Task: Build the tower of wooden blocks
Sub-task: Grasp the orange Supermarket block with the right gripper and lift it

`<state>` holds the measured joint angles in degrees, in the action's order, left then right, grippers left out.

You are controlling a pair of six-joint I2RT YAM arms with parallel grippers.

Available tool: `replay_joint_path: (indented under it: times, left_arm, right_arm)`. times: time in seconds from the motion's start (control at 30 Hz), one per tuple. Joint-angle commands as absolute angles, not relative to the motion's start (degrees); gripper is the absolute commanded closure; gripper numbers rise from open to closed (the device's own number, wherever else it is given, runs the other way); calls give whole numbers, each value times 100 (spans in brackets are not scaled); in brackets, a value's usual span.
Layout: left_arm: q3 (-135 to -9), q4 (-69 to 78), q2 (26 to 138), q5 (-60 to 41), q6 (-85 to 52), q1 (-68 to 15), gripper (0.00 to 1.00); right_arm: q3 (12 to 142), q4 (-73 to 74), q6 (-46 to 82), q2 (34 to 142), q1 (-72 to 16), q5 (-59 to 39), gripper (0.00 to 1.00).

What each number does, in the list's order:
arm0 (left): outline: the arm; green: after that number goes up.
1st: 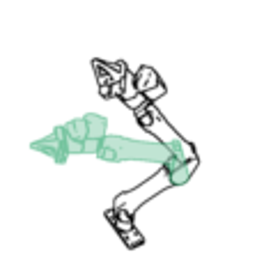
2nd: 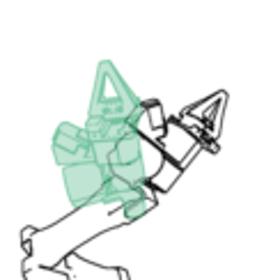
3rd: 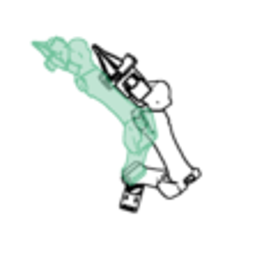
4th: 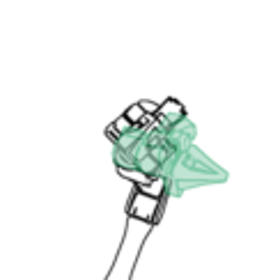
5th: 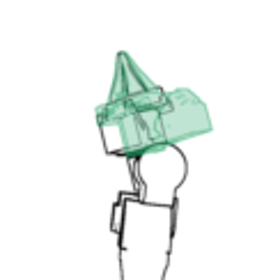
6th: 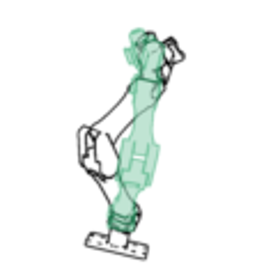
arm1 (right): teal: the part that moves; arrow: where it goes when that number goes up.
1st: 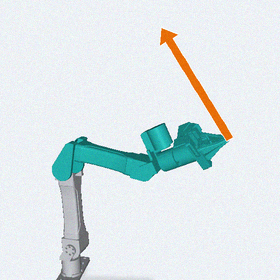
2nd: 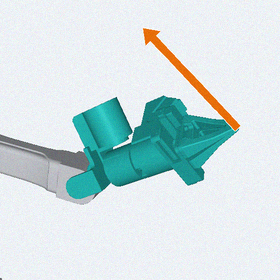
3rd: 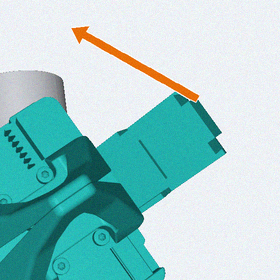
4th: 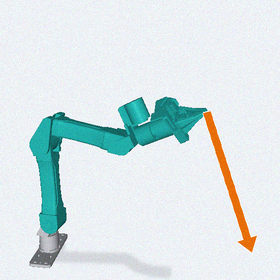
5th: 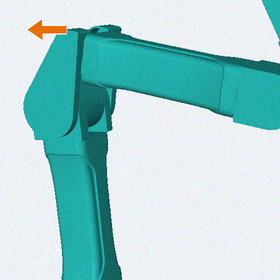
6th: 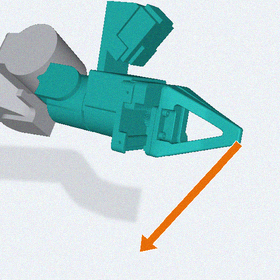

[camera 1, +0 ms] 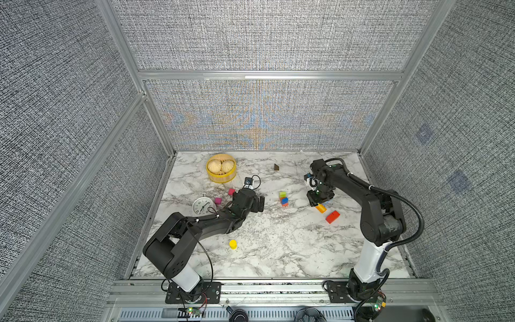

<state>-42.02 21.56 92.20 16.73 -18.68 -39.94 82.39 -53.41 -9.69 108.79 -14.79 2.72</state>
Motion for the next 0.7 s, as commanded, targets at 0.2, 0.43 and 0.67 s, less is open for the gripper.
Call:
replay_joint_path:
  times: [0.2, 0.43, 0.67]
  left_arm:
    - [-4163, 2768, 9526, 1784, -1919, -3987, 1]
    - [-4201, 2782, 9630, 1801, -1886, -3982, 1]
    - [-4226, 2751, 9680, 1825, -1857, -3988, 1]
  right_arm:
    - [8400, -5458, -1027, 11364, -1290, 352, 50]
    - [8468, -5423, -998, 11581, -1219, 413, 50]
    - [8543, -5452, -940, 11672, -1202, 431, 52]
